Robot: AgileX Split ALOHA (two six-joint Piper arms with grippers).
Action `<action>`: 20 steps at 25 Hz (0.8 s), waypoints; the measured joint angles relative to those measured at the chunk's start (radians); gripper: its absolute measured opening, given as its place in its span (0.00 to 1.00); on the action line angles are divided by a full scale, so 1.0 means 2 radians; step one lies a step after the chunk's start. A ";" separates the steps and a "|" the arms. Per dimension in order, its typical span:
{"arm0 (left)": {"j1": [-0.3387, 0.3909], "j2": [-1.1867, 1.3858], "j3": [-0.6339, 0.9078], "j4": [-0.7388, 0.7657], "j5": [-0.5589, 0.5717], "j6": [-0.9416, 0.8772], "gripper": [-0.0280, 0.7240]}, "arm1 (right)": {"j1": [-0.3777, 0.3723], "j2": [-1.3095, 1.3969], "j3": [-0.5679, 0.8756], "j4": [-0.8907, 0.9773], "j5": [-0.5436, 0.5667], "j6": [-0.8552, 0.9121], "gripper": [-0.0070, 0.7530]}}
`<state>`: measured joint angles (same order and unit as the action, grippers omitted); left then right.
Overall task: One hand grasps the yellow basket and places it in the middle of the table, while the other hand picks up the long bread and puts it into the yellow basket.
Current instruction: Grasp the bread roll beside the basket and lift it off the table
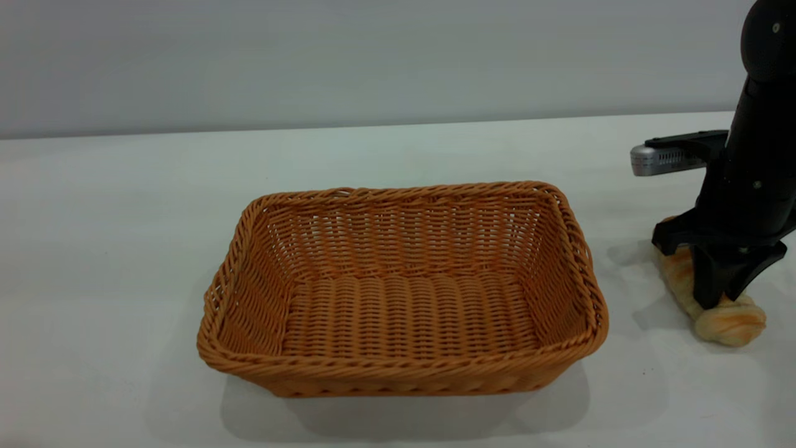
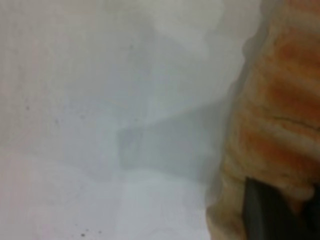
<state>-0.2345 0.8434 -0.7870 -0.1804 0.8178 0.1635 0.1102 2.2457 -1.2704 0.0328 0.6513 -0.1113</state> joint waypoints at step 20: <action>0.000 0.000 0.000 0.005 0.000 0.000 0.81 | 0.003 -0.089 -0.070 -0.016 0.101 0.012 0.05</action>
<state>-0.2345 0.8434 -0.7870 -0.1711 0.8169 0.1627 0.1160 2.0667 -1.4105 0.0000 0.8530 -0.0879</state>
